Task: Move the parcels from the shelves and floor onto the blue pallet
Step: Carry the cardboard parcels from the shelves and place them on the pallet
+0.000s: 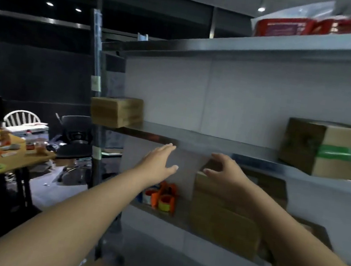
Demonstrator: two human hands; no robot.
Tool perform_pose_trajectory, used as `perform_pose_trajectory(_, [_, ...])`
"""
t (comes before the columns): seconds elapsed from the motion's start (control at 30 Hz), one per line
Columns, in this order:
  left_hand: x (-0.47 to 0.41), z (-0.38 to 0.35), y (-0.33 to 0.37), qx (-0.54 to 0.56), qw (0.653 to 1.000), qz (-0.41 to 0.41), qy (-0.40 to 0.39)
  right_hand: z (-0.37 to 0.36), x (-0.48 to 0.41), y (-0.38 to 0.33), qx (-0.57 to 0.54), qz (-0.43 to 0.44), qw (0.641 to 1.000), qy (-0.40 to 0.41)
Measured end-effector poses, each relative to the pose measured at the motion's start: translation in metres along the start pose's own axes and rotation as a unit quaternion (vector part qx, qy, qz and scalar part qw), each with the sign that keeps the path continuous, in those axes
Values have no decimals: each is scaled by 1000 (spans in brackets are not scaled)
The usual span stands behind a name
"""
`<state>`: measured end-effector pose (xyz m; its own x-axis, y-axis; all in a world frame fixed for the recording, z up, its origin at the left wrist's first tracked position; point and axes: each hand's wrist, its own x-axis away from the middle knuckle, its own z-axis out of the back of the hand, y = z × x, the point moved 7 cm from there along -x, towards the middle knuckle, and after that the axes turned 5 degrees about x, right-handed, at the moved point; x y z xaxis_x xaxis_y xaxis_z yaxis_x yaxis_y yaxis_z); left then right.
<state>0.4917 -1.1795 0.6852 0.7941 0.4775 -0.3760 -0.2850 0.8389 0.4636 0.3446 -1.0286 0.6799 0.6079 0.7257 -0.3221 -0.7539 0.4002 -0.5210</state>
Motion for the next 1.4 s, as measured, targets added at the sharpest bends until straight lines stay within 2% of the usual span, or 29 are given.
perform_pose_trajectory(0.23, [0,-143,199,58,986,-126,-89,127,128,160,50,-141,987,55])
perform_pose_trajectory(0.4, [36,-246,354,122,956,-195,-182,228,255,265,75,-245,963,82])
perform_pose_trajectory(0.67, [124,-375,595,187,888,-326,-266,362,476,385,131,-405,888,175])
perform_pose_trajectory(0.83, [185,-434,714,209,825,-410,-327,417,603,429,138,-485,830,238])
perform_pose_trajectory(0.97, [221,-483,785,223,792,-442,-357,442,688,469,136,-558,776,261])
perform_pose_trajectory(1.03, [239,-512,814,223,774,-461,-372,453,713,493,134,-584,753,272])
perform_pose_trajectory(1.13, [255,-560,857,240,753,-473,-390,471,732,542,142,-603,736,273])
perform_pose_trajectory(1.4, [222,-698,964,239,756,-447,-414,522,726,702,119,-622,735,242])
